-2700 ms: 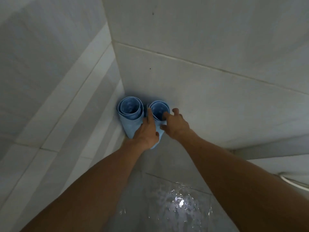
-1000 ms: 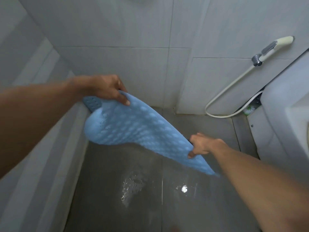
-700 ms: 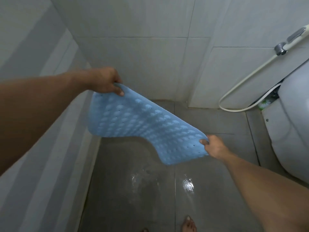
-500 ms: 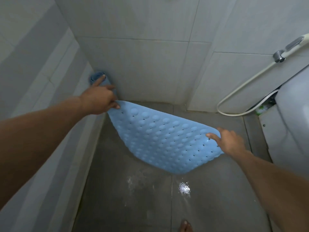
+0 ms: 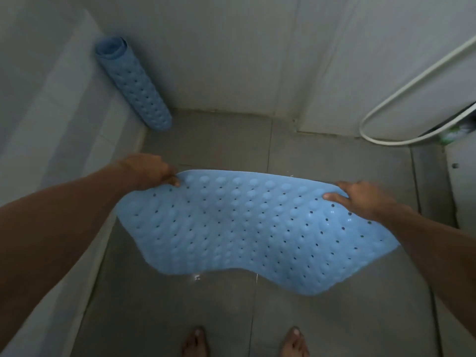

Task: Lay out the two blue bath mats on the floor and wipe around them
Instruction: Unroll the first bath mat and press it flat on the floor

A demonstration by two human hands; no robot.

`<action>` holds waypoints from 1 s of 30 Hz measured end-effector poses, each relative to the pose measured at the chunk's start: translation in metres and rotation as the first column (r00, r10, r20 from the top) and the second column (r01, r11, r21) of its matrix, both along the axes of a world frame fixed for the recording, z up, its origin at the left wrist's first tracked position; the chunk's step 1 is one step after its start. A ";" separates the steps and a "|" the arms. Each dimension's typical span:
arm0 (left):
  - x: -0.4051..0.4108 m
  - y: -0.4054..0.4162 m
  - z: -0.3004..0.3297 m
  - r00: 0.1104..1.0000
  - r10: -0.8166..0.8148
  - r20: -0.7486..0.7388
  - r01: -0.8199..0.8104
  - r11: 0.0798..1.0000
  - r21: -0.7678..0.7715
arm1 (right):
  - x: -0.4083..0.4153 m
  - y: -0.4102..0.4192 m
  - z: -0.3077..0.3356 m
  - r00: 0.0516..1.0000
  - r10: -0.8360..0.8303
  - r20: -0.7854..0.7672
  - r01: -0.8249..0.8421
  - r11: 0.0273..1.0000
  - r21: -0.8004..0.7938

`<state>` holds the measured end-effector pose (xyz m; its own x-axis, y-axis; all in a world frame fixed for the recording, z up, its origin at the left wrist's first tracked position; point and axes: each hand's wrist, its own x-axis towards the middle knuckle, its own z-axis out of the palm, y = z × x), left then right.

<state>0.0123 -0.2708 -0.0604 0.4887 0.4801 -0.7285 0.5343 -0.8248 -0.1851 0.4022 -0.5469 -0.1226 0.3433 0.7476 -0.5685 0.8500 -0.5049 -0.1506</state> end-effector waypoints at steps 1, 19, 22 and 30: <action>0.007 0.007 -0.024 0.999 -0.025 -0.035 0.025 1.000 -0.002 | 0.005 0.008 -0.023 0.999 0.038 -0.008 -0.038 0.999 -0.013; 0.081 0.119 -0.385 0.941 -0.010 0.338 -0.141 0.897 0.419 | 0.102 0.103 -0.328 0.882 0.108 0.458 -0.135 0.991 0.026; 0.088 0.130 -0.394 0.934 0.035 0.356 -0.194 0.885 0.422 | 0.108 0.110 -0.330 0.865 0.018 0.501 -0.075 0.993 0.094; 0.088 0.048 -0.416 0.639 0.371 0.674 -0.599 0.789 0.135 | 0.005 0.045 -0.371 0.905 -0.388 0.176 0.272 0.844 0.461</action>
<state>0.1001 -0.2228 -0.4769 0.3755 0.9169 -0.1355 0.9251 -0.3620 0.1144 0.4072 -0.5016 -0.4939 0.7004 0.7082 -0.0890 0.6809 -0.7003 -0.2144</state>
